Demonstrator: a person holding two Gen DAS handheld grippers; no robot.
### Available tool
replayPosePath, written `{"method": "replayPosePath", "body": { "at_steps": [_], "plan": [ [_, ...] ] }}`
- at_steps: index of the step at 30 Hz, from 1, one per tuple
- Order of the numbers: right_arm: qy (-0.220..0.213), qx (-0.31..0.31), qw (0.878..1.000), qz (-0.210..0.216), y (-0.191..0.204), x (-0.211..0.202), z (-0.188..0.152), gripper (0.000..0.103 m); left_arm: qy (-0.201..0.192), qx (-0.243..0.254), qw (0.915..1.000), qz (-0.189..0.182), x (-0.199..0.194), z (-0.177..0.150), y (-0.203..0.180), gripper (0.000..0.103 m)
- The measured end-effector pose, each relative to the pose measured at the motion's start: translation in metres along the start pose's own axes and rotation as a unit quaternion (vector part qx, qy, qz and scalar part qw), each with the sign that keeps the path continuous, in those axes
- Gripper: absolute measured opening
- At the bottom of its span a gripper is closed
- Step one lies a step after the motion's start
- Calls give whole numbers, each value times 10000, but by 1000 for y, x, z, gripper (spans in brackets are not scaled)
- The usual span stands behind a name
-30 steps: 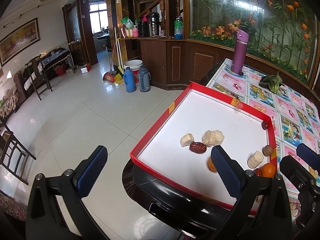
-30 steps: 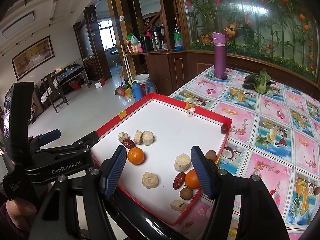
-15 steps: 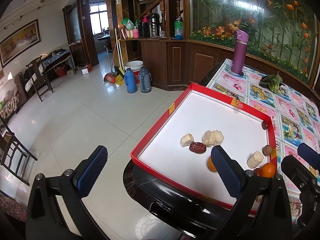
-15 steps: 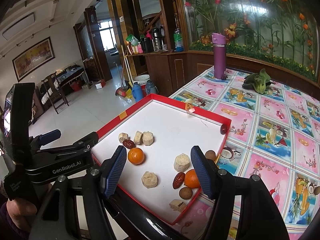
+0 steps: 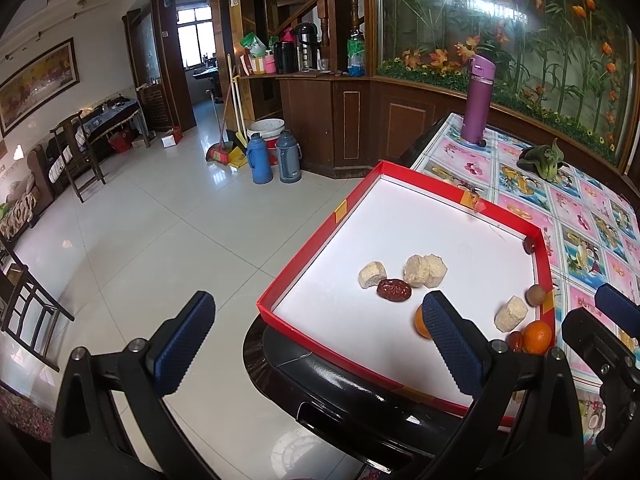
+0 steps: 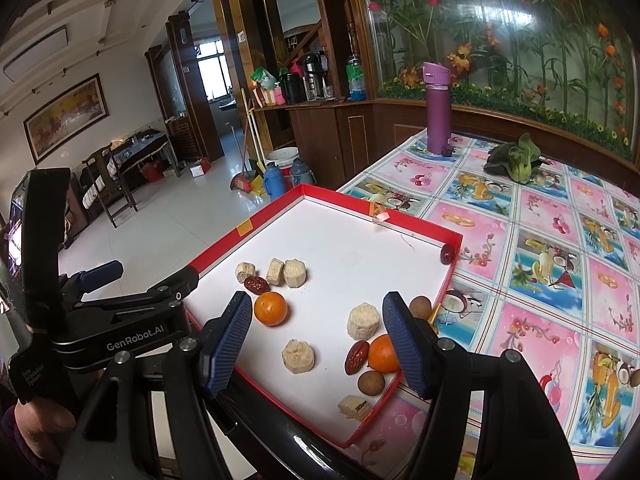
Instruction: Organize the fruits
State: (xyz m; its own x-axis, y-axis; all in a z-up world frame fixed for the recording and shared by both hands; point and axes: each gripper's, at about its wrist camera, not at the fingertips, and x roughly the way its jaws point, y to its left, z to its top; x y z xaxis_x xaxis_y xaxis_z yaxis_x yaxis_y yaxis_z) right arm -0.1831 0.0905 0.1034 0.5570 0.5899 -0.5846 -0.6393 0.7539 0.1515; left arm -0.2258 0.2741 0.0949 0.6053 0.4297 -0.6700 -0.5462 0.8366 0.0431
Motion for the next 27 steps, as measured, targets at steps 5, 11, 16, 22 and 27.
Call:
{"method": "replayPosePath", "body": {
  "at_steps": [5,11,16,22,27],
  "plan": [
    [-6,-1,10000,-10,0,0,-2,68,24,26,10000,-13,3,-6,-1,103],
    [-6,0,10000,-7,0,0,-1,68,34,30,10000,-10,4,-7,-1,103],
    [2,3,10000,-5,-1,0,-1,69,50,38,10000,-15,5,-9,-1,103],
    [3,2,10000,-1,0,0,-2,69,60,36,10000,-13,7,-11,-2,103],
    [1,5,10000,-4,-1,0,0,69,70,42,10000,-20,9,-12,-3,103]
  ]
}}
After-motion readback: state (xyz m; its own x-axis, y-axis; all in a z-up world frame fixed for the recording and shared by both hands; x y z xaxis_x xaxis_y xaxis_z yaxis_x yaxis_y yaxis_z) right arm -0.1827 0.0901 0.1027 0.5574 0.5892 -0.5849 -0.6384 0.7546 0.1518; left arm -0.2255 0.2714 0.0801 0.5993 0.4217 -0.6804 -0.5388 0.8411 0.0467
